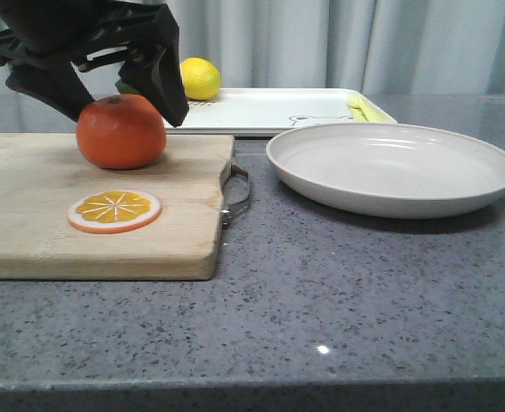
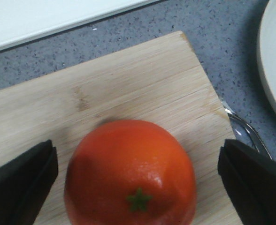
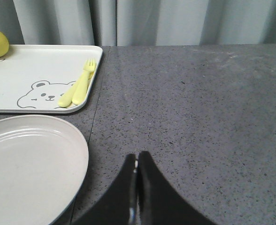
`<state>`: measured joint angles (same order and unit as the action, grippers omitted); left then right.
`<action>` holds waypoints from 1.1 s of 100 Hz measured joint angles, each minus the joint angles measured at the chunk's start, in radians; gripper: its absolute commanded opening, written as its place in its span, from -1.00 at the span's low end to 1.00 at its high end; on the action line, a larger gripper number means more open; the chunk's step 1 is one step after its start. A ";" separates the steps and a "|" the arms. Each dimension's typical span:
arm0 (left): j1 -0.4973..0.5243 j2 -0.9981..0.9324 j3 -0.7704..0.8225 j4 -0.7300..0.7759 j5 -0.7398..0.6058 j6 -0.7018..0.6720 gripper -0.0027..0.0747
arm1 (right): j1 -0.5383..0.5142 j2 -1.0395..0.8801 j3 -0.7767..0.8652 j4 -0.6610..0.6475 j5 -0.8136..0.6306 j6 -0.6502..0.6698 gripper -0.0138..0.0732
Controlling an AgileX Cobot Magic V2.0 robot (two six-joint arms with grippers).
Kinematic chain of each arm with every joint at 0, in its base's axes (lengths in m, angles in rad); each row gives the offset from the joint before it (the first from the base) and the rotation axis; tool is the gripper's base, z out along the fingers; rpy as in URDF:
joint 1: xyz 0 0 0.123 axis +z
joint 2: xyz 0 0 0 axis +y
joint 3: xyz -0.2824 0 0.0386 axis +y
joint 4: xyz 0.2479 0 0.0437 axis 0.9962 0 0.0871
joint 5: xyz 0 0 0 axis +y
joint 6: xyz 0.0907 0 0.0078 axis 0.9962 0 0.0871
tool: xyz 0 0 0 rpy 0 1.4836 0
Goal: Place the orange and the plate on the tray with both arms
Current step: 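Lower the left gripper onto the orange and close around it, then lift the orange with the left gripper and carry it over the plate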
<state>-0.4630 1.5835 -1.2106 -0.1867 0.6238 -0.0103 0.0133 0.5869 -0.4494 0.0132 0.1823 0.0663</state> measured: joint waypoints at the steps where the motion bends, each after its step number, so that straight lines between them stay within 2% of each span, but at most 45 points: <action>1: 0.000 0.000 0.000 0.000 0.000 0.000 0.78 | 0.000 0.000 0.000 0.000 0.000 0.000 -0.82; 14: 0.000 0.001 -0.001 -0.002 0.004 0.000 0.70 | 0.000 0.000 0.000 0.000 -0.002 0.000 -0.82; 40: 0.000 0.002 -0.001 -0.004 0.015 -0.001 0.09 | 0.000 0.000 0.000 0.000 -0.002 0.000 -0.82; 54: 0.000 0.002 -0.002 -0.007 0.015 -0.001 -0.12 | 0.000 0.000 0.000 0.000 -0.002 0.000 -0.82; 81: -0.033 0.005 -0.083 -0.027 0.044 -0.001 -0.14 | 0.000 0.000 0.000 0.000 -0.002 0.000 -0.82; 110: -0.187 0.110 -0.275 -0.031 0.052 0.001 -0.14 | 0.000 0.000 0.000 0.000 -0.002 0.000 -0.82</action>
<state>-0.6498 1.6935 -1.4858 -0.2181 0.6761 -0.0091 0.0133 0.5869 -0.4494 0.0132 0.1805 0.0663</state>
